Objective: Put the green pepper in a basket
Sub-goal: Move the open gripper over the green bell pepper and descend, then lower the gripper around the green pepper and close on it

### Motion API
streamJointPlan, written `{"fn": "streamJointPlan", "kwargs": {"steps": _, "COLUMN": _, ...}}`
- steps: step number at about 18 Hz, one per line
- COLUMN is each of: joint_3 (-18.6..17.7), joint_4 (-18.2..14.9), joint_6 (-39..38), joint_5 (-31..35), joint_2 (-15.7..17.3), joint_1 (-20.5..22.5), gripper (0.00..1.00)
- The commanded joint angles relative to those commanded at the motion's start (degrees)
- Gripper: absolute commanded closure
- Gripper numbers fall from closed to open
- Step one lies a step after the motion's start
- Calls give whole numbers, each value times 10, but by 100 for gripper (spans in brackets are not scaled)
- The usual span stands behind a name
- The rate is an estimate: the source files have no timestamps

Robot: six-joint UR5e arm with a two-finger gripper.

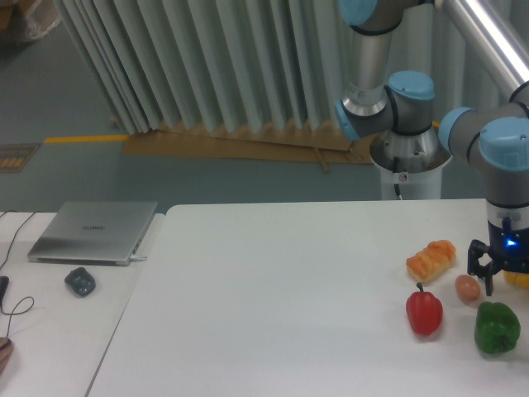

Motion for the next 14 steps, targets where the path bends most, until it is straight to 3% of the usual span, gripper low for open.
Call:
{"fn": "streamJointPlan", "kwargs": {"steps": 10, "joint_3": 3, "joint_4": -4, "joint_6": -12, "joint_5": -3, "joint_2": -13, "joint_1": -12, "gripper": 0}}
{"fn": "streamJointPlan", "kwargs": {"steps": 14, "joint_3": 4, "joint_4": -1, "joint_6": -71, "joint_5": -6, "joint_2": -18, "joint_1": -4, "gripper": 0}}
